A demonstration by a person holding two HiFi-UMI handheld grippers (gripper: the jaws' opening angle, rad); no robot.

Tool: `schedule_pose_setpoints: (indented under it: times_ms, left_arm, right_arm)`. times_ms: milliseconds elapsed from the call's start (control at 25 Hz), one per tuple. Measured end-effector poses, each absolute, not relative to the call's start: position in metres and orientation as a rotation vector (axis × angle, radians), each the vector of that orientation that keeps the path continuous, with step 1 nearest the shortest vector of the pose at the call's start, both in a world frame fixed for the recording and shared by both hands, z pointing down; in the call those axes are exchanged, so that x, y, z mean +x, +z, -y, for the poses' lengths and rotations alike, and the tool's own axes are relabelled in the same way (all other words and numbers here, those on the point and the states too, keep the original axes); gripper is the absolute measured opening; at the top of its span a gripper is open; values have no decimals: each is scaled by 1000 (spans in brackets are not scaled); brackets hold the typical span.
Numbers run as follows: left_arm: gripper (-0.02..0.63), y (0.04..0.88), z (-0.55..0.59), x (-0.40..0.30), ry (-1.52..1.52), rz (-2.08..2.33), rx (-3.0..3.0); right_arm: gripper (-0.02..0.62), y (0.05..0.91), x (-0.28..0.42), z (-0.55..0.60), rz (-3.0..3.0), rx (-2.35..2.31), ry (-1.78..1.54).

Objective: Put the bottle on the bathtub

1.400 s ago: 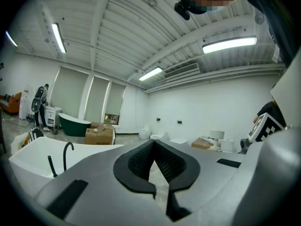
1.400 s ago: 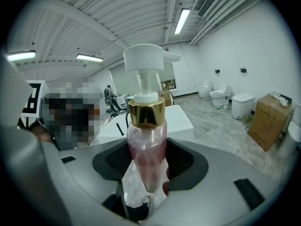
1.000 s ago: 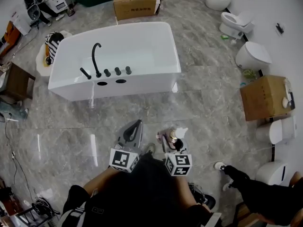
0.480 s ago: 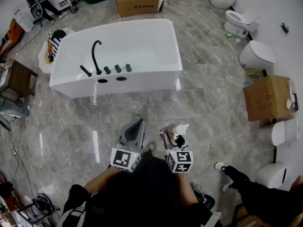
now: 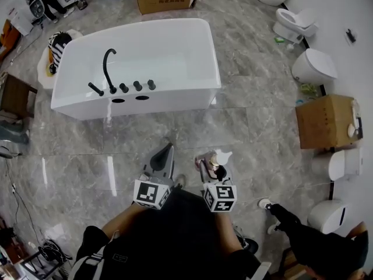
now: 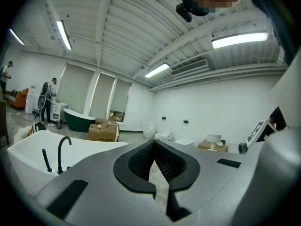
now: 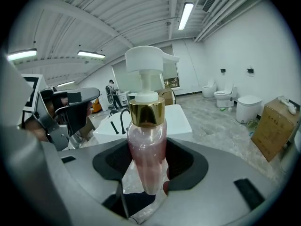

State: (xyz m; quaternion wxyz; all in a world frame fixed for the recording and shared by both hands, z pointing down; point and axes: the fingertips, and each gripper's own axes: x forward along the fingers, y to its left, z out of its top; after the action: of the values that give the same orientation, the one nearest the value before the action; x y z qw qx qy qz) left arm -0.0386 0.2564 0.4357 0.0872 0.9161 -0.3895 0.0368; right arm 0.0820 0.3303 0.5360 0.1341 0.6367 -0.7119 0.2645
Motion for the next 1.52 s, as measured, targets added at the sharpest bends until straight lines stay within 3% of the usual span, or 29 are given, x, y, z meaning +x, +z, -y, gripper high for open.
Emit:
schedule_pose_setpoints:
  times_ms: [720, 1160, 1520]
  left_arm:
    - [15, 425, -64, -42, 76, 1068, 2729]
    - [15, 429, 6, -68, 73, 1071, 2685]
    - [15, 439, 45, -50, 105, 1097, 2690]
  right_arm:
    - [216, 539, 79, -145, 1955, 1871, 803]
    - [215, 547, 72, -46, 1943, 1866, 788]
    - [216, 575, 96, 18, 1933, 1824, 788]
